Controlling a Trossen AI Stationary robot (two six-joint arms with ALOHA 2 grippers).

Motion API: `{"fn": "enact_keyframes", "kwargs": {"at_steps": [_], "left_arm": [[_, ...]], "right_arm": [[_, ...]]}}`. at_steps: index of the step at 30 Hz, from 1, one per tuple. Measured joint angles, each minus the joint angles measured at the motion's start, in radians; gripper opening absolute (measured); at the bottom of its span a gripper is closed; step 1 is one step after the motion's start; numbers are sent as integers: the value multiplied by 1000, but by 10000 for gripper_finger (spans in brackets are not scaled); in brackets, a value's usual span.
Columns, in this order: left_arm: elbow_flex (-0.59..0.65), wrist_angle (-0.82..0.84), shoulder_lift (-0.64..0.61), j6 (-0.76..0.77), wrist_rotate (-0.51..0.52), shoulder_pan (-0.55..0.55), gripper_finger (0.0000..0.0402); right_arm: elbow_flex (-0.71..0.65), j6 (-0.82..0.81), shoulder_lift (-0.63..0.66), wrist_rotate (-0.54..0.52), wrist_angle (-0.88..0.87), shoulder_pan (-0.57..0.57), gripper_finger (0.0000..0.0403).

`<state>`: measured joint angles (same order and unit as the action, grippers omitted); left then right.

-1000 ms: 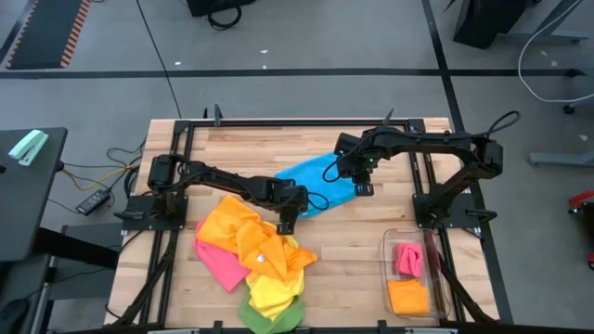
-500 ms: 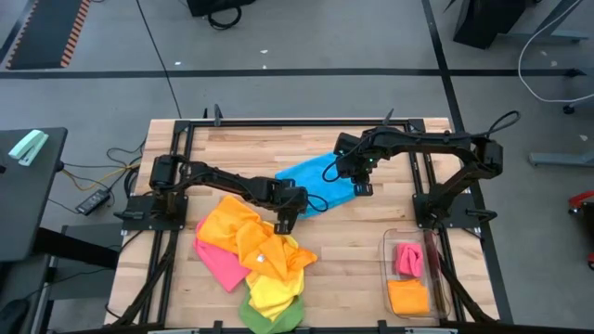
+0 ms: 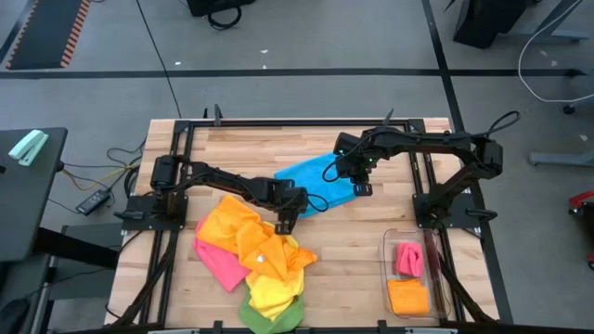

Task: Fold microfiber towels
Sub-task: Fold the blue towel

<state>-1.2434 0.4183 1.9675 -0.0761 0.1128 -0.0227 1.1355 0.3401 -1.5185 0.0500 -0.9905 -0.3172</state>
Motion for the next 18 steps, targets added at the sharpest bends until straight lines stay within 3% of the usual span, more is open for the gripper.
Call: {"fn": "enact_keyframes", "kwargs": {"at_steps": [8, 18], "left_arm": [[0, -1, 0, 19, -69, 7, 100], [0, -3, 0, 40, -69, 10, 28]], "right_arm": [[0, 7, 0, 0, 7, 0, 115], [0, 5, 0, 0, 16, 0, 115]]}}
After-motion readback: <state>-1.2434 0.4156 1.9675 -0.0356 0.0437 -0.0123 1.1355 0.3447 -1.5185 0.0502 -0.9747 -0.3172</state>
